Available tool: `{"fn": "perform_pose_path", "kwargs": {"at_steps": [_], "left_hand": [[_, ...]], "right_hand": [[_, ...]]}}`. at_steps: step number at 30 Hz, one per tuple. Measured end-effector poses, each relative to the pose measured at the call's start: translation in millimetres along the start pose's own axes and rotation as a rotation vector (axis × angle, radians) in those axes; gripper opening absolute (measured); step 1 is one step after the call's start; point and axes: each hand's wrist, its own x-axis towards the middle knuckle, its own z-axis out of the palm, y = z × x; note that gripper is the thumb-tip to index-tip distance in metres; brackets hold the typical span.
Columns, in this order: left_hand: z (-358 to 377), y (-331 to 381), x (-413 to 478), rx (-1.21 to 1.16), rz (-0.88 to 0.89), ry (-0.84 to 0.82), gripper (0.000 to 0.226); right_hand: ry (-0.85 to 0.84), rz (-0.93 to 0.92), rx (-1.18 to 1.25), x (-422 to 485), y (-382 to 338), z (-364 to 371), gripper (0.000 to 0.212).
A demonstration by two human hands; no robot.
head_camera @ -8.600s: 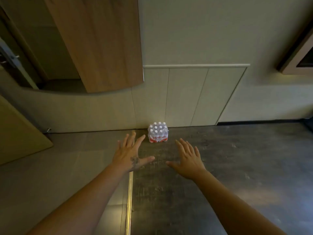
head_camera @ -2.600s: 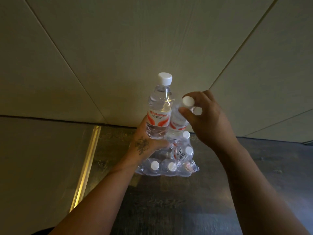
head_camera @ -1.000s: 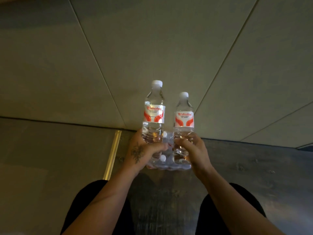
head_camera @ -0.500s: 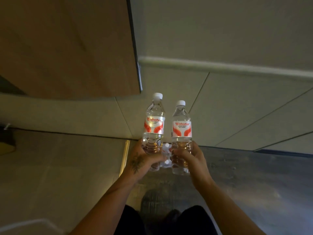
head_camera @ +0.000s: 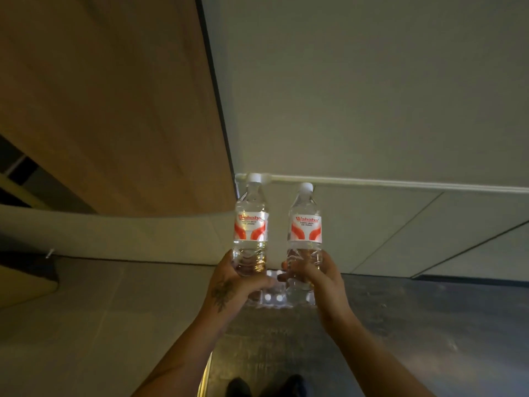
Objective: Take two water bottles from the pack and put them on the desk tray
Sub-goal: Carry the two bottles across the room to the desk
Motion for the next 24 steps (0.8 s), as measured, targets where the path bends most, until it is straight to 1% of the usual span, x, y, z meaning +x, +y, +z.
{"fn": "perform_pose_path", "kwargs": {"at_steps": [2,6,9,11,13,15,16,18,19,21,23,24], "left_hand": [[7,6,-5,0.012,0.008,-0.014,0.077],[20,16,-5,0.062,0.033,-0.103,0.070],[32,23,-5,0.125,0.053,-0.229,0.059],[40,26,-7,0.166,0.072,-0.297,0.062],[51,27,-9,0.214,0.101,-0.400,0.063],[62,27,-13,0.255,0.120,-0.487,0.056],[68,25,-17,0.273,0.122,-0.541,0.051],[80,21,-27,0.305,0.130,-0.655,0.045],[87,18,-33,0.324,0.135,-0.709,0.047],[102,12,-51,0.370,0.161,-0.810,0.062],[120,6,-71,0.410,0.171,-0.917,0.079],[133,0,-87,0.431,0.175,-0.981,0.079]], "right_hand": [[0.041,-0.010,0.029,-8,-3,-5,0.068],[0.124,-0.039,0.086,-27,-10,-19,0.075],[0.224,-0.068,0.115,-51,-14,-33,0.077],[0.310,-0.090,0.123,-69,-15,-40,0.077],[0.408,-0.115,0.121,-89,-12,-48,0.071],[0.498,-0.142,0.146,-113,-5,-56,0.061],[0.553,-0.156,0.163,-127,-1,-59,0.059],[0.654,-0.175,0.203,-159,11,-65,0.061],[0.701,-0.182,0.227,-176,16,-66,0.064],[0.803,-0.188,0.268,-213,28,-67,0.065],[0.929,-0.179,0.281,-252,44,-68,0.059],[1.003,-0.181,0.287,-278,51,-69,0.057]]}}
